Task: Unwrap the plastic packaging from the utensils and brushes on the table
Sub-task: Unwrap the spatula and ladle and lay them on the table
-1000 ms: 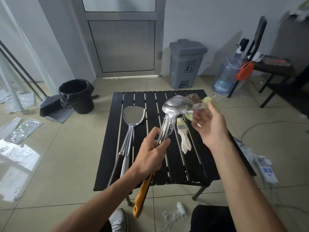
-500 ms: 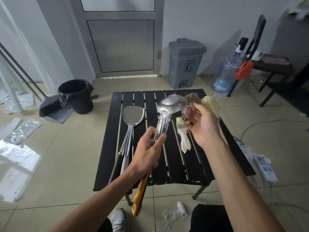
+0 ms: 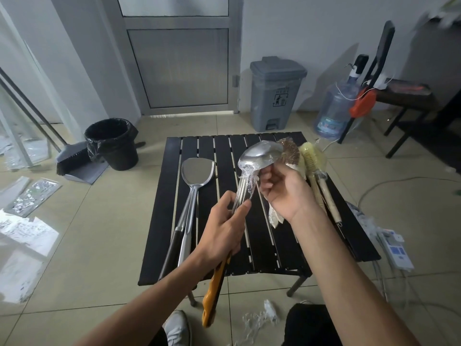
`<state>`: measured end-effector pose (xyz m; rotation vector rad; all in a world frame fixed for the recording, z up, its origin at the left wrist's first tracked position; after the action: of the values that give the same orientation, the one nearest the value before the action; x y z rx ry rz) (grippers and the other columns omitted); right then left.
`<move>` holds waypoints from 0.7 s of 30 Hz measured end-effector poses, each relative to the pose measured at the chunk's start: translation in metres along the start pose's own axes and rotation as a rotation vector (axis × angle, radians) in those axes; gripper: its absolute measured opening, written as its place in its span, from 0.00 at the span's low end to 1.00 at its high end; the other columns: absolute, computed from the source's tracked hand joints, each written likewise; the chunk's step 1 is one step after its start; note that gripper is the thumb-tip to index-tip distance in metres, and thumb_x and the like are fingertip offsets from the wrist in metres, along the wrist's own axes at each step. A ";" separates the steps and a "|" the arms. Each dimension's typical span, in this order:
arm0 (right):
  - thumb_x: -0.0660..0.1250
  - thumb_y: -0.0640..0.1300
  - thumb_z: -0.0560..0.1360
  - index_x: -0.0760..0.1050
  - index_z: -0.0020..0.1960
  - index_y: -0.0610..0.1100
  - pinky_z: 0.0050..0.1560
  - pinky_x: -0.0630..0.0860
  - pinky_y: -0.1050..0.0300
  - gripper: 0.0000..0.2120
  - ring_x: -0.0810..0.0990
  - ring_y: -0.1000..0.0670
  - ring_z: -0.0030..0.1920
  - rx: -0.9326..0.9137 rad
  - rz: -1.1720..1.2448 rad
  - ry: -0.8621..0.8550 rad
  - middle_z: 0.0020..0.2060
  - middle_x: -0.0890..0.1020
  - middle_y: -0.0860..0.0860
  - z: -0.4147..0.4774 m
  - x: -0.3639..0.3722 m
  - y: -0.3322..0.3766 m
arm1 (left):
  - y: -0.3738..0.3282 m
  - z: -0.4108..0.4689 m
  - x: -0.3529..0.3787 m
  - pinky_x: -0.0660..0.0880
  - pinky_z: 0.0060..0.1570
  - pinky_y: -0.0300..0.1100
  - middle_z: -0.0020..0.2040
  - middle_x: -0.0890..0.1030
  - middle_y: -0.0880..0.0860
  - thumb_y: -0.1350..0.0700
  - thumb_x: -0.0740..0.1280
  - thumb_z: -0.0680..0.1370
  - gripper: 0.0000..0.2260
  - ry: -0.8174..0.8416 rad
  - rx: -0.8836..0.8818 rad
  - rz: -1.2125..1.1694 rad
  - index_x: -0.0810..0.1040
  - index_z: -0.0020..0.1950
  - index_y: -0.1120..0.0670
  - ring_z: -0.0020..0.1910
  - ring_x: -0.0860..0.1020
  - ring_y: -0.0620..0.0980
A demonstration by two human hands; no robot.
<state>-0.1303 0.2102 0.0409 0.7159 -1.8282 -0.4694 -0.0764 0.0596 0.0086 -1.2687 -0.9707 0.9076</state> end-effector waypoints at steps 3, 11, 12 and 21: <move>0.65 0.37 0.82 0.80 0.50 0.39 0.31 0.73 0.64 0.06 0.77 0.54 0.34 -0.204 -0.028 0.016 0.38 0.81 0.47 -0.005 0.003 0.019 | 0.001 0.001 -0.003 0.69 0.21 0.42 0.29 0.72 0.55 0.45 0.63 0.86 0.18 -0.050 -0.025 0.064 0.68 0.49 0.59 0.22 0.68 0.55; 0.66 0.34 0.81 0.74 0.52 0.36 0.34 0.74 0.62 0.02 0.75 0.54 0.34 -0.370 -0.603 -0.099 0.34 0.79 0.49 -0.008 -0.009 0.027 | -0.005 0.012 -0.017 0.60 0.20 0.37 0.30 0.66 0.47 0.41 0.59 0.86 0.19 -0.205 -0.095 -0.056 0.72 0.48 0.56 0.25 0.62 0.46; 0.66 0.34 0.81 0.73 0.49 0.39 0.34 0.74 0.61 0.04 0.75 0.54 0.34 -0.360 -0.628 -0.129 0.34 0.79 0.49 -0.007 -0.015 0.029 | -0.007 0.014 -0.021 0.60 0.20 0.37 0.30 0.65 0.47 0.41 0.58 0.86 0.19 -0.204 -0.108 -0.092 0.72 0.49 0.57 0.26 0.61 0.46; 0.69 0.37 0.81 0.77 0.45 0.42 0.37 0.75 0.59 0.06 0.77 0.55 0.33 -0.484 -0.638 -0.213 0.32 0.80 0.52 -0.001 -0.047 0.061 | -0.011 0.011 -0.018 0.66 0.19 0.37 0.30 0.67 0.50 0.44 0.60 0.87 0.19 -0.058 -0.146 -0.232 0.75 0.48 0.59 0.24 0.64 0.45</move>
<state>-0.1330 0.2864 0.0463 0.9213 -1.5491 -1.3961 -0.0924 0.0451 0.0190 -1.2265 -1.2209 0.7055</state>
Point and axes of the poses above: each hand's wrist, its own z-axis towards the middle knuckle, its own x-axis out of the palm, y = z × x, the point moved 5 cm from there along z, towards the middle knuckle
